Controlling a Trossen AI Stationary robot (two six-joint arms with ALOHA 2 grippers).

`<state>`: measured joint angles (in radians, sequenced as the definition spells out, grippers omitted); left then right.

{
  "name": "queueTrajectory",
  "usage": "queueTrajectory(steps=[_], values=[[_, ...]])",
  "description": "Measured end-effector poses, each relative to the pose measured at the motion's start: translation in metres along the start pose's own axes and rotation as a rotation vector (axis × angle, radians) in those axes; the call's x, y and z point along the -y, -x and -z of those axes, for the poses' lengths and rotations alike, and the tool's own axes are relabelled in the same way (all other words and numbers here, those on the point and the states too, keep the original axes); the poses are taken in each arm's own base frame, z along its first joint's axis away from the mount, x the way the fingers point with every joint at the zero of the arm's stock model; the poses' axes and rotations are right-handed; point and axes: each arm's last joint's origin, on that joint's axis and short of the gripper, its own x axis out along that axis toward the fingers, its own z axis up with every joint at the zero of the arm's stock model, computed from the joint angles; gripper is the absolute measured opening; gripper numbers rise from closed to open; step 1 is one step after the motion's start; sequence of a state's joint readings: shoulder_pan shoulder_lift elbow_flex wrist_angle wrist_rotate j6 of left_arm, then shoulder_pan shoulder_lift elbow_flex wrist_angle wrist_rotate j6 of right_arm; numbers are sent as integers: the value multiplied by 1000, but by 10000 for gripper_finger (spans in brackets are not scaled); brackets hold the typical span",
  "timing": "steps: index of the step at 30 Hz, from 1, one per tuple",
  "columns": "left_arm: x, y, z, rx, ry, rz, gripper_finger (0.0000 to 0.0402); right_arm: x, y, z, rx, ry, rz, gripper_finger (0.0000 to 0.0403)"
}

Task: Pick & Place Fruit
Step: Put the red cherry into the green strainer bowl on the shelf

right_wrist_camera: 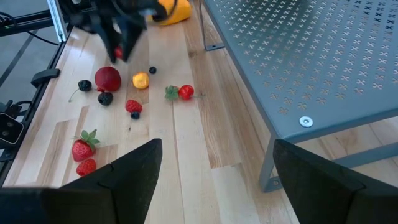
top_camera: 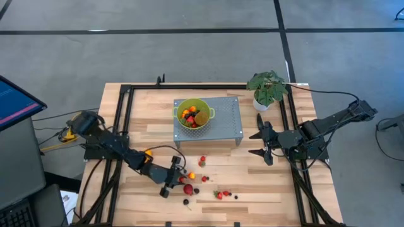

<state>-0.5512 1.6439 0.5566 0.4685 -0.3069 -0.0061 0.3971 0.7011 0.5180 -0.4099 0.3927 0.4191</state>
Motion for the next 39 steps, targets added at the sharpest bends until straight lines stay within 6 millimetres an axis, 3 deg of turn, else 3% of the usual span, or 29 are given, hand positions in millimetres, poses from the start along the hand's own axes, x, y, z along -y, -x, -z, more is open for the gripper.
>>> queueTrajectory(steps=[9,18,29,34,39], values=[[-30,42,-47,248,105,-92,108,0,0,0,0,0,0,301],[-92,84,-77,484,107,-360,108,0,0,0,0,0,0,301],[-170,106,-65,473,181,-688,109,0,0,0,0,0,0,301],[-186,106,-56,420,200,-751,108,0,0,0,0,0,0,302],[-190,103,-50,377,241,-749,109,0,0,0,0,0,0,302]])
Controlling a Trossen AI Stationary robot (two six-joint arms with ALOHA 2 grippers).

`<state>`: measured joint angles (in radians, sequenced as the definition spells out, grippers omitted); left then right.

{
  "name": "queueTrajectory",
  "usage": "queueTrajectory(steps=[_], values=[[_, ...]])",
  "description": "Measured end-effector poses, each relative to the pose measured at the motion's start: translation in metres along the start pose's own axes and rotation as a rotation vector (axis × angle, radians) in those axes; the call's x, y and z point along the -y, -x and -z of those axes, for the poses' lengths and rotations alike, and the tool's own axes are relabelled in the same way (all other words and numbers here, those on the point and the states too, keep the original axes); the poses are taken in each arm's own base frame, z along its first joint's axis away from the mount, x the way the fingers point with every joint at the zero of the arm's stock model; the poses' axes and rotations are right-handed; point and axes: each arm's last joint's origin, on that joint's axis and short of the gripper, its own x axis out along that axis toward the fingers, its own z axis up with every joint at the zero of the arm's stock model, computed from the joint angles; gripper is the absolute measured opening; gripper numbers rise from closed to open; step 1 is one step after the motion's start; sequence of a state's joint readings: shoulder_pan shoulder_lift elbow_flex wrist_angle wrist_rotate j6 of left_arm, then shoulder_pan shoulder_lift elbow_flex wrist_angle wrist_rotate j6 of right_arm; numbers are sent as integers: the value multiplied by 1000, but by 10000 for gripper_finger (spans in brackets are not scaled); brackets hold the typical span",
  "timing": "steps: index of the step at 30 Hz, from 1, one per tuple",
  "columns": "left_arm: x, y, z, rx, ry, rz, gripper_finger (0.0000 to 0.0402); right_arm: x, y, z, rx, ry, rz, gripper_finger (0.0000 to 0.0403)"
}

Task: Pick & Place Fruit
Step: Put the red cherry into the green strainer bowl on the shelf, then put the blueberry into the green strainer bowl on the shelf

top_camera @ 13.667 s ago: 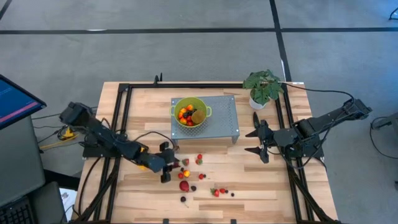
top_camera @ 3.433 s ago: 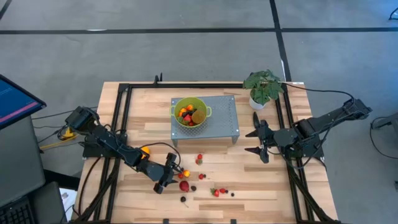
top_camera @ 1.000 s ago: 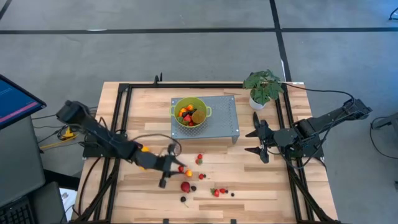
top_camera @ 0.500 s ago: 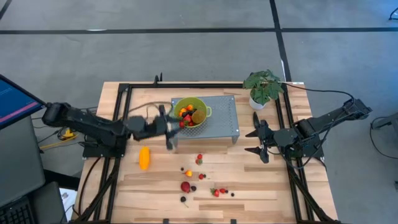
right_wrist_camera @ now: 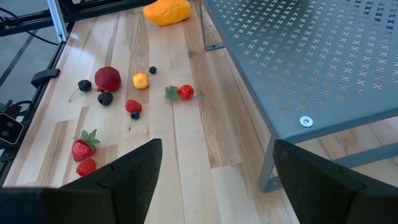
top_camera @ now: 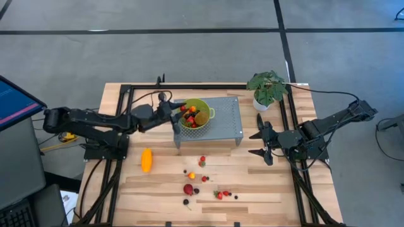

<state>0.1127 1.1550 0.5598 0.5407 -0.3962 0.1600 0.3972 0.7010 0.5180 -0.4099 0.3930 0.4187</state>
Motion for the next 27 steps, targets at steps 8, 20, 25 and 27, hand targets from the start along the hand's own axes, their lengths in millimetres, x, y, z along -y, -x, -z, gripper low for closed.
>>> queueTrajectory(steps=[8,20,25,27], values=[[2,0,3,-25,3,10,107,0,0,0,0,0,0,302],[2,0,5,-43,12,13,155,0,0,0,0,0,0,302],[8,2,4,-33,26,63,217,0,0,0,0,0,0,302],[15,5,1,-14,29,130,242,0,0,0,0,0,0,302]])
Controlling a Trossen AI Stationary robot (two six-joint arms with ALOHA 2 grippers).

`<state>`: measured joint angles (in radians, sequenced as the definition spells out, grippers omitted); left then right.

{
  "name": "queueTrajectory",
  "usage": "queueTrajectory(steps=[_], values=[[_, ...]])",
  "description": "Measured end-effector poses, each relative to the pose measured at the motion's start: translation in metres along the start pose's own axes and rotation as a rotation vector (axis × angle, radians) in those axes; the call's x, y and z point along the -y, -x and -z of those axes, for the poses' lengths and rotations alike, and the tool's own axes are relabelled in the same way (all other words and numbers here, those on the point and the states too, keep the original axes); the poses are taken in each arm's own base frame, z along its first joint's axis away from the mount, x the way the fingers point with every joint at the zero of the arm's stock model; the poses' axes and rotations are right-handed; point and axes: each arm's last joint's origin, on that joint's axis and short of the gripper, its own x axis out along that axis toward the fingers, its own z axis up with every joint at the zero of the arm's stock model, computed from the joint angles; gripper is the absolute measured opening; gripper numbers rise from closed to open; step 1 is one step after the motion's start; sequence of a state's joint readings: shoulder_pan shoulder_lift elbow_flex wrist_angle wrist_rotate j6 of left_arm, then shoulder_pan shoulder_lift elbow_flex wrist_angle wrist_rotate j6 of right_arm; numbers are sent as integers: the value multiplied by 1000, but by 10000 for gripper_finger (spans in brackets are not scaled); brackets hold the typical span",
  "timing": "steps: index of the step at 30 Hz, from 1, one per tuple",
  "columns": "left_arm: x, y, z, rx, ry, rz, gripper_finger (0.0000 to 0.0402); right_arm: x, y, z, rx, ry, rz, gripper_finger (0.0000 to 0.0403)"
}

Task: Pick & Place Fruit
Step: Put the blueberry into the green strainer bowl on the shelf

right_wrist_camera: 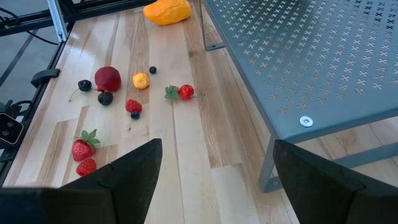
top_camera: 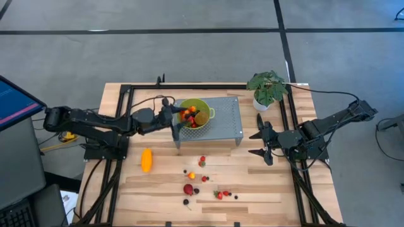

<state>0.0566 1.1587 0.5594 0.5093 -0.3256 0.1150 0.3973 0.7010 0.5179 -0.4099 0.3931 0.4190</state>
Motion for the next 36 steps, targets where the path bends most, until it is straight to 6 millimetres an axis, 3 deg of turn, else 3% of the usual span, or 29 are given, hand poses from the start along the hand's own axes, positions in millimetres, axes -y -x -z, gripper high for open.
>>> queueTrajectory(steps=[6,14,18,26,36], values=[[28,10,-5,41,-5,205,288,0,0,0,0,0,0,302],[73,32,1,-8,-65,409,283,0,0,0,0,0,0,301],[93,40,13,-82,-118,496,276,0,0,0,0,0,0,301],[131,41,57,-269,-215,601,269,0,0,0,0,0,0,301],[145,34,93,-400,-295,608,262,0,0,0,0,0,0,301]])
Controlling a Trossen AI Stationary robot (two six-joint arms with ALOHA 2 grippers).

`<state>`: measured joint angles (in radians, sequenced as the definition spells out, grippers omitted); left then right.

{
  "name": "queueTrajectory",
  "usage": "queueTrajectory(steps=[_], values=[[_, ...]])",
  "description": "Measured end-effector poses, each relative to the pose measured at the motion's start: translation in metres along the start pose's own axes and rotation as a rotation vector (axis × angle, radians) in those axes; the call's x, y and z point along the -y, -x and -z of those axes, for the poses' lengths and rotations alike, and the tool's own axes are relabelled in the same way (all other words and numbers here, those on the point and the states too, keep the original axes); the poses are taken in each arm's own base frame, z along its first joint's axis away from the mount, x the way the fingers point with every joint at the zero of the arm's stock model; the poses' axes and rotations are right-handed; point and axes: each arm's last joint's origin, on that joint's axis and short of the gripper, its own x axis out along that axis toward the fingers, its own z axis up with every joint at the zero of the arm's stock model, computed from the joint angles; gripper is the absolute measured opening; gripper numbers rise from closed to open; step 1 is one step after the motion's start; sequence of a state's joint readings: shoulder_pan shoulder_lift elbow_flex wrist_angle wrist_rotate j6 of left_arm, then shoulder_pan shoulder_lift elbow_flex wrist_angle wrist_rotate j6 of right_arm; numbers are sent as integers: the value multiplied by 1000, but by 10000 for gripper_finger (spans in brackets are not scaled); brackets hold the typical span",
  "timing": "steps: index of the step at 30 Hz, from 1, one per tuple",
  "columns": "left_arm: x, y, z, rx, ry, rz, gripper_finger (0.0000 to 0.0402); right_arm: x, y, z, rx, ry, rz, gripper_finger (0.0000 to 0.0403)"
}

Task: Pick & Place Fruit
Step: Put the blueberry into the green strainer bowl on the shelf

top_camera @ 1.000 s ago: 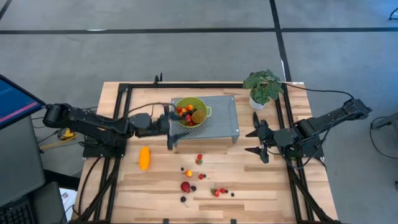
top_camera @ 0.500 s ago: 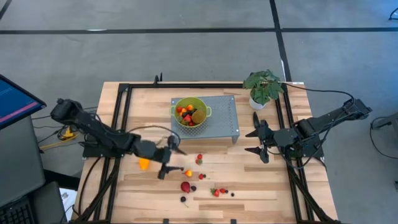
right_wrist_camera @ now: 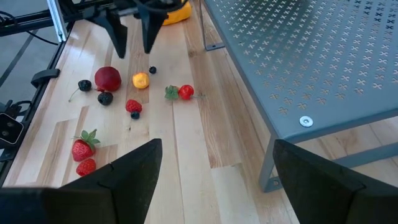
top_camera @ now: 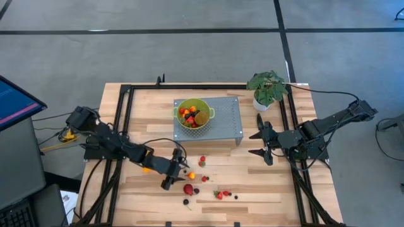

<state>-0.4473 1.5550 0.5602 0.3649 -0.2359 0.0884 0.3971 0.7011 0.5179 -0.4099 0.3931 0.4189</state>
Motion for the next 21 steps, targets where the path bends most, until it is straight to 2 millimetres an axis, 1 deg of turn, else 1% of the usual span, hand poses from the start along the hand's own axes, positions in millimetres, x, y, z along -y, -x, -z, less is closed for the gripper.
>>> queueTrajectory(steps=[11,16,21], values=[[7,-23,27,-132,-28,4,247,0,0,0,0,0,0,301],[7,-29,31,-142,8,-21,234,0,0,0,0,0,0,301],[4,-30,33,-155,87,-29,211,0,0,0,0,0,0,301]])
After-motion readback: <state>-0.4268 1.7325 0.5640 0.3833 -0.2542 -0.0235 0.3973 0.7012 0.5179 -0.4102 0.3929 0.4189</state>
